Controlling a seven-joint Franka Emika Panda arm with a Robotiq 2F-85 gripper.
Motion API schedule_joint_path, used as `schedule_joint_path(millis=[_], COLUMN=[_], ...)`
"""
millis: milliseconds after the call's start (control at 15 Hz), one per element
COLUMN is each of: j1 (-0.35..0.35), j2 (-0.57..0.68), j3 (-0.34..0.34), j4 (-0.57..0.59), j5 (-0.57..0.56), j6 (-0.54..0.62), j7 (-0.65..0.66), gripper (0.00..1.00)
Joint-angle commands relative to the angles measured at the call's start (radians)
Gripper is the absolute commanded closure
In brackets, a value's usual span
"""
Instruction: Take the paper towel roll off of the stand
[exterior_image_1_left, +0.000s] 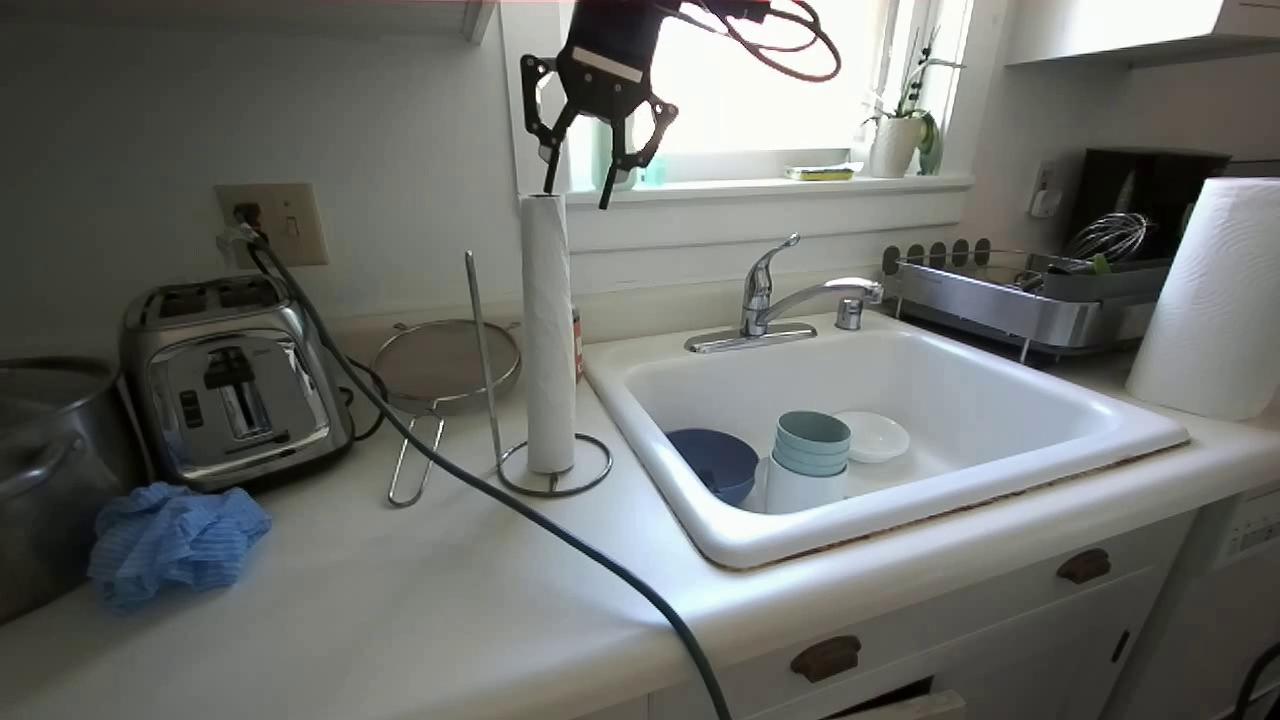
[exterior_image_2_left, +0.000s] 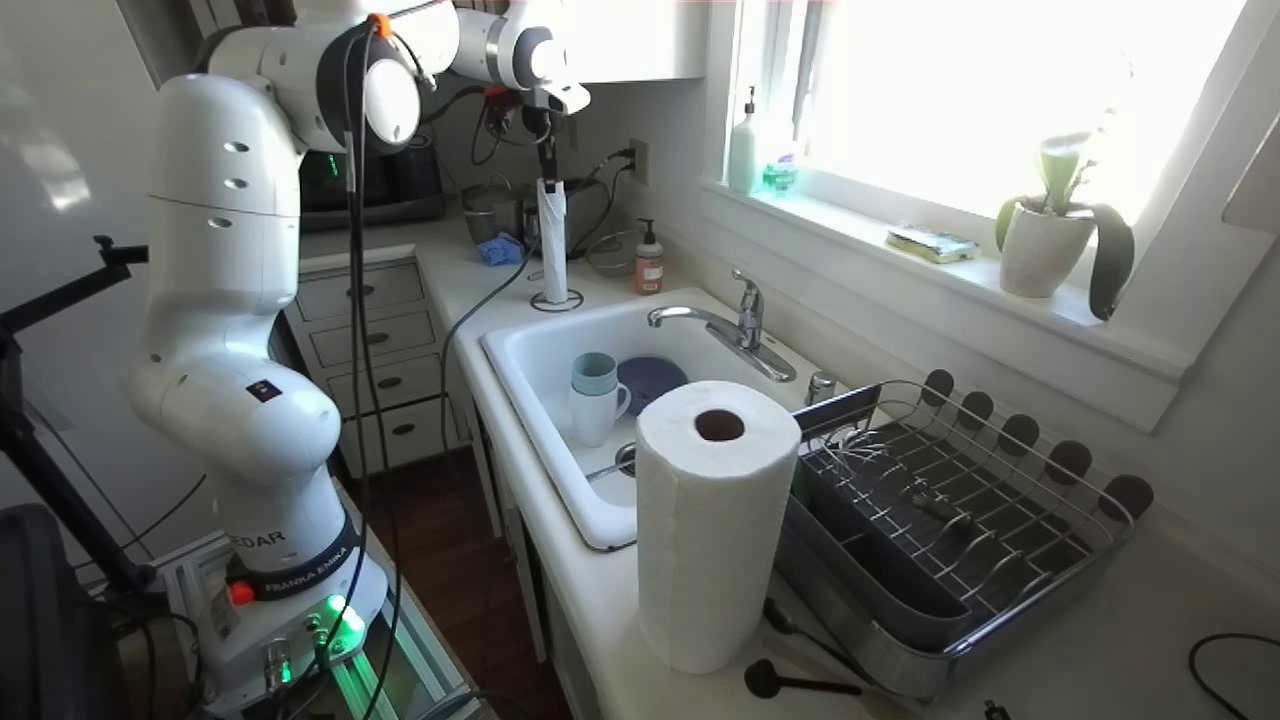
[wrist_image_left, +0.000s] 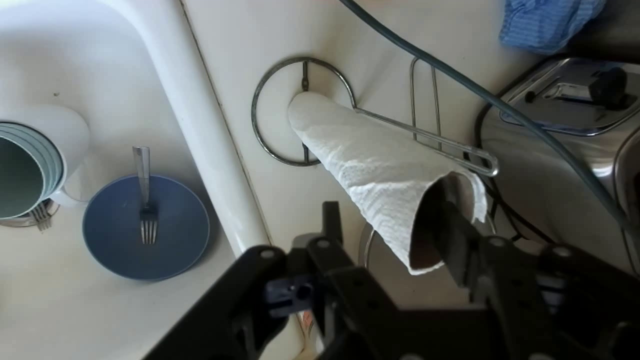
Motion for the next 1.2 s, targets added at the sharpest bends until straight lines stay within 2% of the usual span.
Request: schedule_joint_path(millis=[0,67,133,333,400,733,1133], j1=[0.012,0.013,0.013,0.013,0.013,0.018,0.043], j2=[0.02,0.022,0.023,0.027,0.028,0.037,0.062], j3=[-0.016,-0.017,-0.018,-0.018,-0.018,-0.017,-0.025], j4=[0.04,0.039,0.039,0.039,0.039,0.053,0.159], j5=[0.022,0.019,0.018,0.019,0.02,0.014,-0.023], j6=[-0.037,-0.028,-0.023,-0.019,-0.019,-0.026,-0.132], j7=[0.029,0.033,0.035,0.036,0.037,0.036,0.053], gripper=[0.64,0.7,0.7,0.82,0.95,1.0,1.0])
